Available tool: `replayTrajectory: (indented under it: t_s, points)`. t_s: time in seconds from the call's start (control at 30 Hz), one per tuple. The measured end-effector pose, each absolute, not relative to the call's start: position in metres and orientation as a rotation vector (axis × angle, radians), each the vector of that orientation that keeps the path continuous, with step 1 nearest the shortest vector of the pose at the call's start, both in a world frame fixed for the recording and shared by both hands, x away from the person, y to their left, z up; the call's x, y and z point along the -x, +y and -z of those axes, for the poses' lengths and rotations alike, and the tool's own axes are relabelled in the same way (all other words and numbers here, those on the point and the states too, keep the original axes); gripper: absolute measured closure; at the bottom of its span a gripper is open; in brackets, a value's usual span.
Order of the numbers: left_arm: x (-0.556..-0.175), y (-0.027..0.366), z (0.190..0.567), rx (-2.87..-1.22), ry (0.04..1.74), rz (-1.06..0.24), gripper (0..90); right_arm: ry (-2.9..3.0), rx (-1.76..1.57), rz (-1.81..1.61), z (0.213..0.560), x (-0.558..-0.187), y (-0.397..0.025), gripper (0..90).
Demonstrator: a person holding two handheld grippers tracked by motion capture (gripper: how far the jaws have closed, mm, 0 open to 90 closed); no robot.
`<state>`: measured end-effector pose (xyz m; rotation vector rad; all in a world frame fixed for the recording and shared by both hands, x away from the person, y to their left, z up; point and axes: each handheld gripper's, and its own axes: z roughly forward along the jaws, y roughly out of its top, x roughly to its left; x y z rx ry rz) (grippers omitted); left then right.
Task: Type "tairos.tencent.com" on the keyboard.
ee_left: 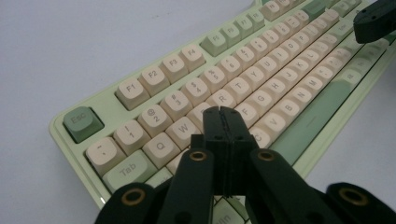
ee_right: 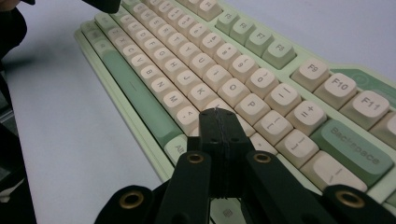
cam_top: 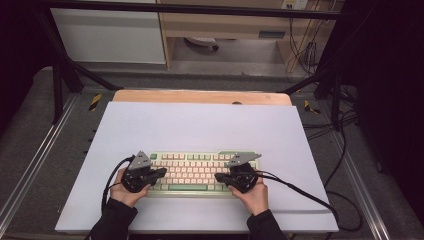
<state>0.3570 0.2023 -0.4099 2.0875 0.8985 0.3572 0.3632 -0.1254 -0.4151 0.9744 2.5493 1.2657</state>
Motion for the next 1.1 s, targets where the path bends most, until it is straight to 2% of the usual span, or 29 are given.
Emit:
replayTrajectory:
  t_s: [0.53, 1.1]
  points:
    - [-0.371, 0.181, 0.403, -2.096, 0.886, -0.361, 89.7, 2.538, -0.995, -1.272, 0.417, -0.36, -0.137, 90.0]
    - [-0.385, 0.163, 0.415, -2.115, 0.91, -0.348, 89.7, 2.534, -1.0, -1.275, 0.418, -0.359, -0.14, 90.0]
